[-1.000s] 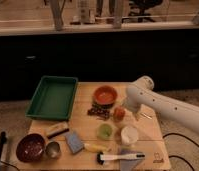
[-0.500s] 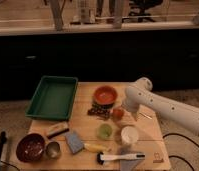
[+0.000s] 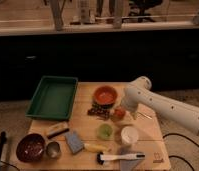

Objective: Place apple in paper cup

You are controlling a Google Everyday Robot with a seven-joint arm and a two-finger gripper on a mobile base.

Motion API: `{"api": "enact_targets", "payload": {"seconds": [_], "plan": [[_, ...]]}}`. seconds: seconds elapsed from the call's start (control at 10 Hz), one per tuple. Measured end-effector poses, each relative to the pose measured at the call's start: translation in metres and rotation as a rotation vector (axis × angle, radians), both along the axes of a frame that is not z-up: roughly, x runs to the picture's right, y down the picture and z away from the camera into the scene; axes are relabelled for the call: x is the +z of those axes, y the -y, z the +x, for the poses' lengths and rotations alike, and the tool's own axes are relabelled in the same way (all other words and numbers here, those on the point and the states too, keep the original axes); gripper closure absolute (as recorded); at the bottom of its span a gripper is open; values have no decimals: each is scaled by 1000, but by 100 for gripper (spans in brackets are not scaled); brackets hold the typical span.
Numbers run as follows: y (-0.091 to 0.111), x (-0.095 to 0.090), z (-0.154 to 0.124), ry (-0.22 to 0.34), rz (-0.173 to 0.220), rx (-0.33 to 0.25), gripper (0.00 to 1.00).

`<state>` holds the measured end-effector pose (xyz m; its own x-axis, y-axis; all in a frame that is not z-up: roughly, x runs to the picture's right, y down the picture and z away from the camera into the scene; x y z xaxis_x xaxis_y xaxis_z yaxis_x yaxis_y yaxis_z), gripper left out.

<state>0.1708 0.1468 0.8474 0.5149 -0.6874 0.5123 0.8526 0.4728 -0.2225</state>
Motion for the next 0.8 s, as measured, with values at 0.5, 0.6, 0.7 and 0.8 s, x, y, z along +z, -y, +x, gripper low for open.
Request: {"api": "enact_targets", "payload": {"seconds": [0.5,0.6,0.7,0.8], "plan": [[2,7,-4,30,-2,-6,20],[2,10,-4,34,-8,-11,20],[1,14,-6,40,-14,-13,20],[0,18,-7,45,-20,-16,20]]}}
